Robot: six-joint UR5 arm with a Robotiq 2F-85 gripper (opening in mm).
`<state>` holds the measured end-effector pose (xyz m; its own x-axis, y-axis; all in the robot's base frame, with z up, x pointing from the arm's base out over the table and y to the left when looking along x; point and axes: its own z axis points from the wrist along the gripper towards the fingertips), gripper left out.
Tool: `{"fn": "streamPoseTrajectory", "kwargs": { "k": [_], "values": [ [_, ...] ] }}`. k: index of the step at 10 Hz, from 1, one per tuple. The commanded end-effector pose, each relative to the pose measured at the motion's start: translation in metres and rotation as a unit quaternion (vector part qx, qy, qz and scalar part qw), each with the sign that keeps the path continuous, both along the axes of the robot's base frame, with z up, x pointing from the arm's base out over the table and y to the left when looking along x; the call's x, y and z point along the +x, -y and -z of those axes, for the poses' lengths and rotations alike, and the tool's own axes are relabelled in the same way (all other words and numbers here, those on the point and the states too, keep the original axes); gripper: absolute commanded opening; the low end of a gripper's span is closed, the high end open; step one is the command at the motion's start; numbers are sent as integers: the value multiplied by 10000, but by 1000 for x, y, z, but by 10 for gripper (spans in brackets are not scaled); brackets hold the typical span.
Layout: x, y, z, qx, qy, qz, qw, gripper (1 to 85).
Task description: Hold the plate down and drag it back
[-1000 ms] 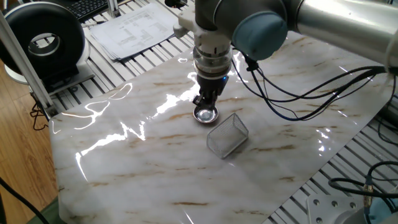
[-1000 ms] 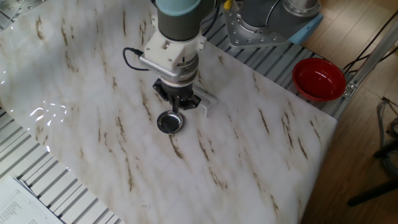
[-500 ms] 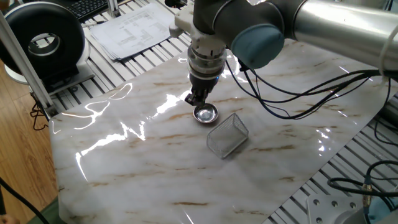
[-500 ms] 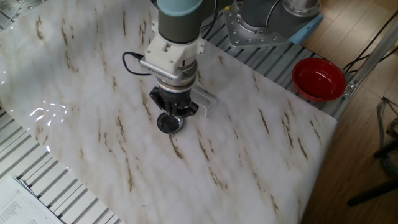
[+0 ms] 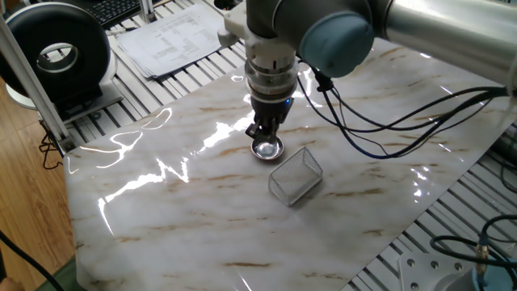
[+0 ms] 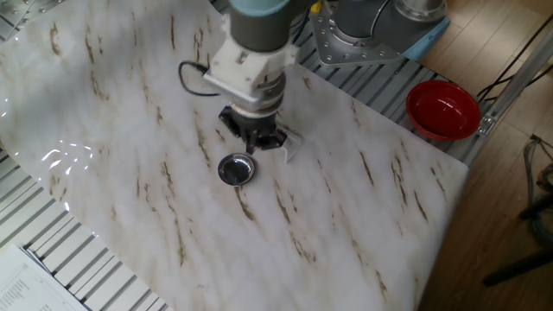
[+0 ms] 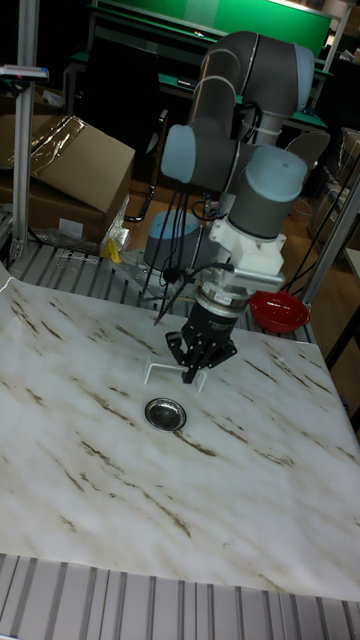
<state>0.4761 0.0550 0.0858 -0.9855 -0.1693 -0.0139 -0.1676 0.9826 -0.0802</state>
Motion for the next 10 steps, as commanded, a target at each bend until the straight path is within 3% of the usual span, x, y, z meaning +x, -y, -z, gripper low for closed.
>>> {"fn": "streamPoseTrajectory", "kwargs": {
  "k": [1, 2, 3, 4, 5, 6, 7, 8, 10],
  "values": [
    [3, -3, -8, -33, 93, -168, 9998, 13],
    [14, -28, -8, 449, 312, -263, 9982, 13],
    [28, -34, -10, 541, 596, -344, 9962, 13],
    [37, -28, -11, 419, 759, -372, 9955, 13],
    [35, -24, -10, 341, 713, -331, 9963, 13],
    [29, -28, -10, 419, 607, -344, 9967, 13],
    [14, -15, -8, 178, 310, -310, 9989, 13],
    [3, -17, -18, 209, 162, -231, 9994, 13],
    [-23, -25, -71, 125, -13, -74, 9999, 13]
  ]
}}
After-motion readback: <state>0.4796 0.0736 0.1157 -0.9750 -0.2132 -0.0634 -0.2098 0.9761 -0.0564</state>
